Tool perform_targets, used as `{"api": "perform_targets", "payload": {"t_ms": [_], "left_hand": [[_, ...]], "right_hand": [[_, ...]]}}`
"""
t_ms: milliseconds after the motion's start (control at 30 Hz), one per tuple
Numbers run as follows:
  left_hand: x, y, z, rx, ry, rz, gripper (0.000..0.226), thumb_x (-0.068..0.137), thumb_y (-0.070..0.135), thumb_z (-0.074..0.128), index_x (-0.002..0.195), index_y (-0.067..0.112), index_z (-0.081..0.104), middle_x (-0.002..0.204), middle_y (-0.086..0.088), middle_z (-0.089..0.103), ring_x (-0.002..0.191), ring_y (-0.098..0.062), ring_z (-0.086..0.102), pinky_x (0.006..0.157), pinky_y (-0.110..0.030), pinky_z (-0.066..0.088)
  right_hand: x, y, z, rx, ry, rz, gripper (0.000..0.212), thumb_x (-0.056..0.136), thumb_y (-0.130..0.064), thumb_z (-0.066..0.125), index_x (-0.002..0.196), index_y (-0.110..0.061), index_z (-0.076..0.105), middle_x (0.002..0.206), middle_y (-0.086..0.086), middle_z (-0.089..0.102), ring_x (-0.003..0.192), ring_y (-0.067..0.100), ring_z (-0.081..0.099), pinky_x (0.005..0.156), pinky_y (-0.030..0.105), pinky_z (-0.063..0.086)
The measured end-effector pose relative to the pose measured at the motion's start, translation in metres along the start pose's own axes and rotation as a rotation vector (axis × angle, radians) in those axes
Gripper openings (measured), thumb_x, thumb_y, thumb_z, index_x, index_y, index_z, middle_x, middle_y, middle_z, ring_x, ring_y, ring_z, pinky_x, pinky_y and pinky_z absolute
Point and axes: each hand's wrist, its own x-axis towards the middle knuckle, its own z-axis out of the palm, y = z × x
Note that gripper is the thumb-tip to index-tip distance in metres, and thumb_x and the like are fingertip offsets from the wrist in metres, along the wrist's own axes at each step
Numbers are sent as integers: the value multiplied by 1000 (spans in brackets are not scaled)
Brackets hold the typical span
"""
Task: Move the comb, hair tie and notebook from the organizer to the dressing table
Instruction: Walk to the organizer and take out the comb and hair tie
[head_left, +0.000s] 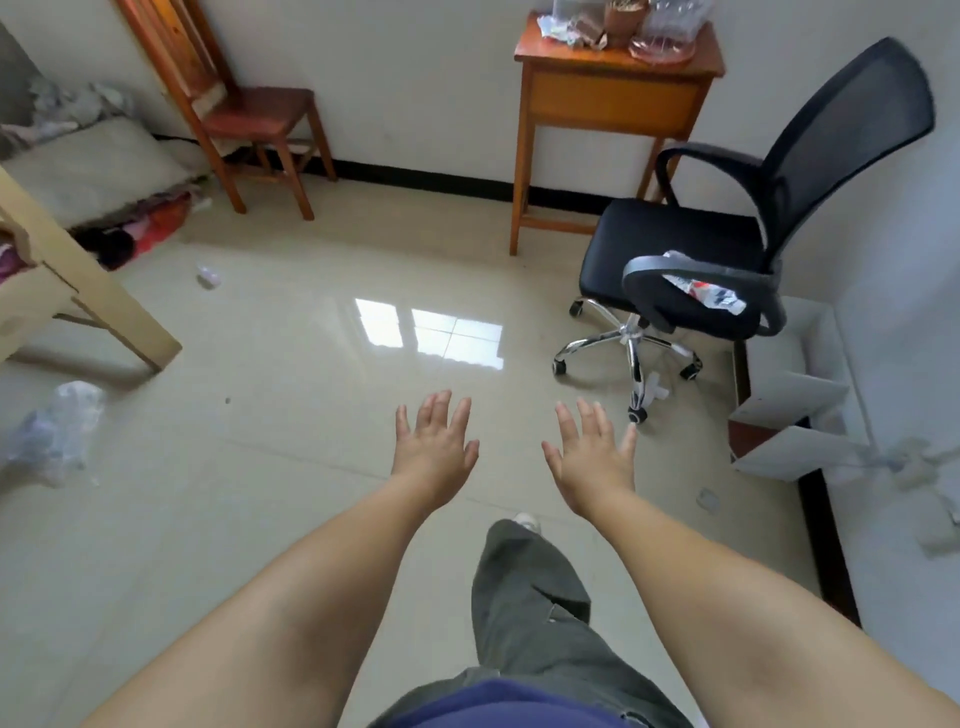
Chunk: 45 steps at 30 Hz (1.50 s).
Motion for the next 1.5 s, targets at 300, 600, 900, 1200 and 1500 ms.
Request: {"api": "perform_targets", "payload": {"t_ms": [300, 600, 900, 1200, 1500], "left_hand": [[267, 6, -92, -36, 56, 33, 60, 95, 43, 22, 147, 22, 0, 159, -5, 3, 146, -22, 2, 116, -51, -1], [561, -37, -148, -35, 68, 72, 59, 95, 44, 23, 147, 25, 3, 158, -5, 7, 146, -22, 2, 116, -51, 1], [833, -34, -270, -55, 144, 163, 59, 94, 45, 25, 147, 25, 8, 158, -6, 11, 145, -23, 8, 118, -50, 6], [1109, 37, -364, -173, 270, 157, 59, 93, 42, 30, 146, 25, 12, 157, -6, 16, 144, -24, 12, 117, -50, 10], [1302, 99, -484, -300, 420, 233, 53, 93, 34, 40, 143, 23, 28, 150, -10, 27, 138, -30, 25, 111, -44, 25]], "right_hand": [[264, 18, -105, -23, 26, 9, 57, 96, -46, 18, 148, -27, 2, 160, 3, 4, 146, 23, -2, 114, 59, 1], [541, 8, -153, 4, 56, 103, 57, 97, -46, 16, 148, -28, -2, 160, 3, 1, 147, 23, -4, 114, 57, 0], [770, 14, -262, 113, 146, 256, 56, 97, -47, 18, 148, -29, 3, 160, 3, 6, 147, 23, 1, 116, 54, 5], [1050, 96, -369, 244, 314, 170, 55, 96, -45, 22, 147, -26, 14, 158, 4, 15, 145, 23, 10, 115, 49, 18], [1262, 135, -478, 1531, 156, 376, 36, 98, -20, 28, 129, -12, 45, 123, 11, 57, 97, 22, 59, 74, 34, 51]]}}
